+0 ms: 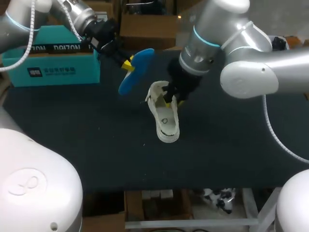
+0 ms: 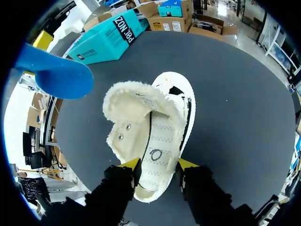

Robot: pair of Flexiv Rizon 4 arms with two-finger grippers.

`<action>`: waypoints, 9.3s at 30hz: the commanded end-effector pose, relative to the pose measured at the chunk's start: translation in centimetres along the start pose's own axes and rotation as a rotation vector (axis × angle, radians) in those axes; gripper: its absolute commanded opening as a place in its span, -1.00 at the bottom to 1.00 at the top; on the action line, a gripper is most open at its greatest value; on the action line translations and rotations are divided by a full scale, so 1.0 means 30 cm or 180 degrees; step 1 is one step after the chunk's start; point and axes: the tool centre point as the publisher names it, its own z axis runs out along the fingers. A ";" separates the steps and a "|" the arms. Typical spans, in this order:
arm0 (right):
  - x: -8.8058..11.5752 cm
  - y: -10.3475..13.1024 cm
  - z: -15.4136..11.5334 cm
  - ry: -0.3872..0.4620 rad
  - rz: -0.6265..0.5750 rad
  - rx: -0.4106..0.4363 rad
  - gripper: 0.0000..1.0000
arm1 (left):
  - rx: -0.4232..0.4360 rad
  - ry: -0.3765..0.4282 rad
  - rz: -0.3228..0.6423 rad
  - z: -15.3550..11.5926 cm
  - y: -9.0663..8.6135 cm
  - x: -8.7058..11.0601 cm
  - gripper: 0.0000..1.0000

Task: Open the shoe tongue, take the insole out of the shoe, put the insole back into the shoe, and pack the shoe into the shoebox

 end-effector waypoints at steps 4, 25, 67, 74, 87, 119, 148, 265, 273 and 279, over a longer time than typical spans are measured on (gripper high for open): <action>-0.018 -0.077 -0.100 0.0059 0.0033 -0.0439 1.00 | 0.0145 0.0264 0.0288 0.054 -0.039 0.045 -1.00; -0.056 -0.102 -0.183 0.0415 0.0674 -0.0395 1.00 | 0.0704 0.0489 0.0504 0.121 -0.104 0.139 -1.00; 0.021 -0.172 -0.266 0.1377 0.2683 0.0416 1.00 | 0.1904 0.1226 0.0558 0.121 -0.308 0.169 -1.00; 0.046 -0.178 -0.287 0.1616 0.3039 0.0595 1.00 | 0.1879 0.1227 0.0631 0.147 -0.357 0.191 -1.00; 0.071 -0.205 -0.295 0.1818 0.3286 0.0757 1.00 | 0.1355 0.1375 0.0968 0.238 -0.322 0.216 -1.00; 0.100 -0.219 -0.195 0.3046 0.3894 0.1238 1.00 | 0.0461 0.0991 0.1821 0.485 -0.151 0.188 -1.00; 0.121 -0.176 -0.184 0.3506 0.3692 0.1312 -0.33 | -0.0172 0.0806 0.2210 0.577 -0.131 0.183 -1.00; 0.153 -0.142 -0.096 0.3832 0.3646 0.1291 -1.00 | 0.0073 -0.1118 0.1696 0.437 0.120 0.135 0.84; 0.153 -0.154 -0.082 0.3892 0.3672 0.1236 -1.00 | 0.0018 -0.1091 0.1796 0.481 0.116 0.119 -0.01; 0.156 -0.162 -0.073 0.3942 0.3683 0.1189 -1.00 | -0.0019 -0.1043 0.1900 0.510 0.112 0.112 -0.08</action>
